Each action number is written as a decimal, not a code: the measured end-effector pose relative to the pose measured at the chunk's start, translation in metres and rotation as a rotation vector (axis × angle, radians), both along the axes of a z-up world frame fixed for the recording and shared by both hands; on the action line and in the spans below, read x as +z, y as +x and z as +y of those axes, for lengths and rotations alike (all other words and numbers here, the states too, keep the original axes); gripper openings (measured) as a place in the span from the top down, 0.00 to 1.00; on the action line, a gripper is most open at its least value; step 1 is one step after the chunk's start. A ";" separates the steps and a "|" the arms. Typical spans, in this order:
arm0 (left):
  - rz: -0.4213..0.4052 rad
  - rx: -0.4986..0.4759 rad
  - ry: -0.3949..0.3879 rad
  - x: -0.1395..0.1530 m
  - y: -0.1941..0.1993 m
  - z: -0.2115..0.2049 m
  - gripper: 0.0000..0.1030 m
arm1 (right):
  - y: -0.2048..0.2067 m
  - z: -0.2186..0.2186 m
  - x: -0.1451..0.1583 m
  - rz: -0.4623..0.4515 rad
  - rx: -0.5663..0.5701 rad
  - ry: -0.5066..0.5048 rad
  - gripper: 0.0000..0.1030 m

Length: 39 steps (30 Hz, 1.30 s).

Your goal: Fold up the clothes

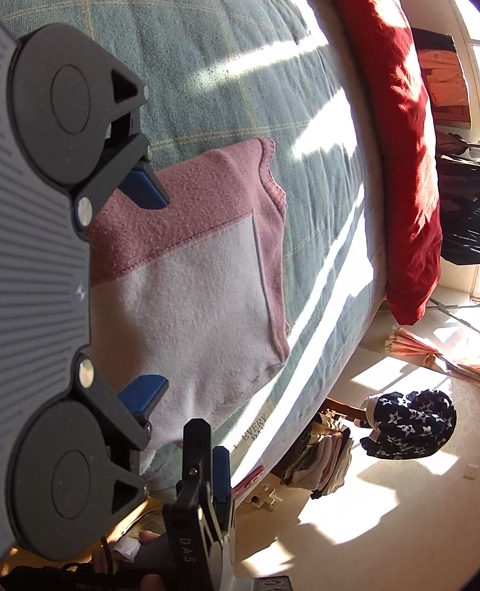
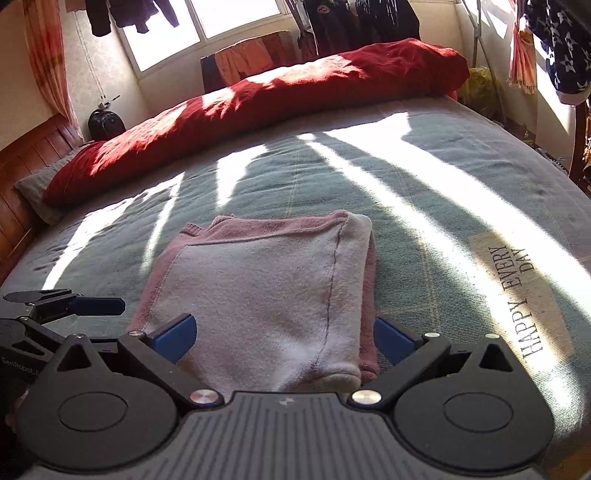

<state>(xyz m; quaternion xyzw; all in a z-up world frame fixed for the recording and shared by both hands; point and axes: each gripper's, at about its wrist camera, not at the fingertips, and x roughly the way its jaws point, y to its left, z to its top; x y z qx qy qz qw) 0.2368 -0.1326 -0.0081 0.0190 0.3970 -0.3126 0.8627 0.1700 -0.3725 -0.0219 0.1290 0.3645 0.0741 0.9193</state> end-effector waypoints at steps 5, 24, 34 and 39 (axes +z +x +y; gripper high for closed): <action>-0.007 -0.033 0.022 -0.006 0.007 -0.026 0.01 | -0.011 -0.018 -0.010 0.021 -0.050 -0.006 0.00; 0.280 0.180 -0.288 -0.011 0.048 0.068 0.01 | 0.017 -0.071 -0.045 0.143 0.068 0.398 0.00; 0.553 0.197 -0.493 -0.083 0.090 0.078 0.01 | 0.061 -0.085 -0.071 0.266 0.114 0.573 0.00; 0.574 0.182 -0.564 -0.093 0.114 0.067 0.01 | 0.095 -0.085 -0.079 0.276 0.122 0.676 0.00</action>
